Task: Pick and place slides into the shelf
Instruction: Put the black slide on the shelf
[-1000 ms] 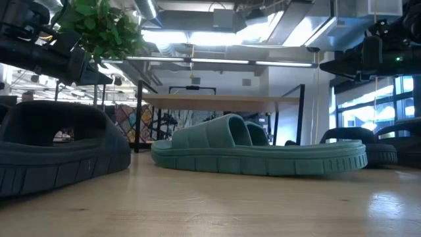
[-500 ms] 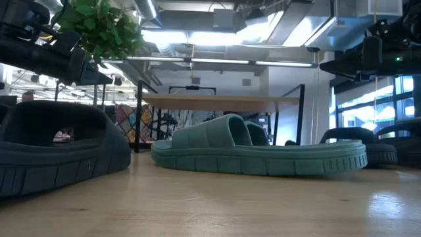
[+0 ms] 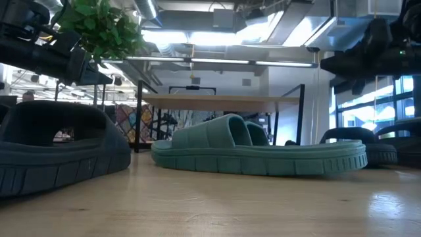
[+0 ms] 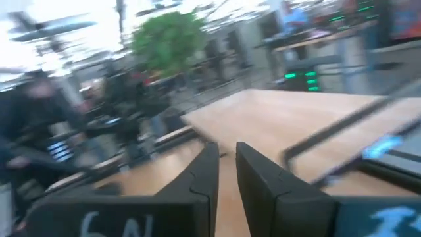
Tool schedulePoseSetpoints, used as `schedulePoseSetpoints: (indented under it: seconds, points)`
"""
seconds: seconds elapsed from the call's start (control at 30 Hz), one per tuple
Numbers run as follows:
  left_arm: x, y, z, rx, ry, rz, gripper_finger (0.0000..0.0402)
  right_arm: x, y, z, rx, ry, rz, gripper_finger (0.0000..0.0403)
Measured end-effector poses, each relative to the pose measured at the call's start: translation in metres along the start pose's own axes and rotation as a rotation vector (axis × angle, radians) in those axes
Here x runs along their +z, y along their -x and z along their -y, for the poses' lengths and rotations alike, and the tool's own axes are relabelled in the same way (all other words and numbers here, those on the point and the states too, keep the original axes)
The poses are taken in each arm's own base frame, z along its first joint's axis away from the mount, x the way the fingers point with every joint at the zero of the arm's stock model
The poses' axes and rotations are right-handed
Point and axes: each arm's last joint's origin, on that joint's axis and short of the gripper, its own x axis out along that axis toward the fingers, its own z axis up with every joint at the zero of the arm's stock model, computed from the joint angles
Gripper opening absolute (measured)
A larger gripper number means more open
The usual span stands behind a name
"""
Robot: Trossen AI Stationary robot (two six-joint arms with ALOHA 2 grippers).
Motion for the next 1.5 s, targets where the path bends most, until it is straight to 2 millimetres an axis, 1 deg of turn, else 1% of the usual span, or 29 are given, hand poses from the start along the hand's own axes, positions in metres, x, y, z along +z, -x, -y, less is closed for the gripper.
schedulePoseSetpoints:
  seconds: [0.07,0.13,0.27,0.37,0.6,0.73,0.93,1.1,1.3,1.5]
  points:
    - [0.000,0.000,0.000,0.000,0.000,0.000,0.0000,0.000,0.000,-0.002,0.055,0.001,-0.013,0.0055]
    - [0.000,0.000,0.000,0.000,0.000,0.000,0.0000,0.002,0.000,-0.003,0.072,0.003,-0.035,0.0055]
    - [0.000,0.000,0.000,0.000,0.000,0.000,0.0000,0.007,0.001,-0.005,0.073,0.053,-0.091,0.0055]
    - [0.000,0.000,0.000,0.000,0.000,0.000,0.0000,0.015,0.001,-0.008,0.070,0.092,-0.104,0.0055]
    - [0.000,0.000,0.000,0.000,0.000,0.000,0.0000,0.030,-0.003,-0.013,0.055,0.084,-0.156,0.0060]
    - [0.000,0.000,0.000,0.000,0.000,0.000,0.0000,0.032,-0.006,-0.013,0.043,0.068,-0.192,0.0089]
    - [0.000,0.000,0.000,0.000,0.000,0.000,0.0000,0.032,-0.008,-0.013,0.037,0.056,-0.209,0.0159]
    - [0.000,0.000,0.000,0.000,0.000,0.000,0.0000,0.037,-0.009,-0.015,0.053,0.056,-0.150,0.0199]
    - [0.000,0.000,0.000,0.000,0.000,0.000,0.0000,0.045,-0.010,-0.017,0.077,0.049,-0.071,0.0211]
    - [0.000,0.000,0.000,0.000,0.000,0.001,0.0000,0.043,-0.010,-0.017,0.074,0.103,-0.087,0.0211]
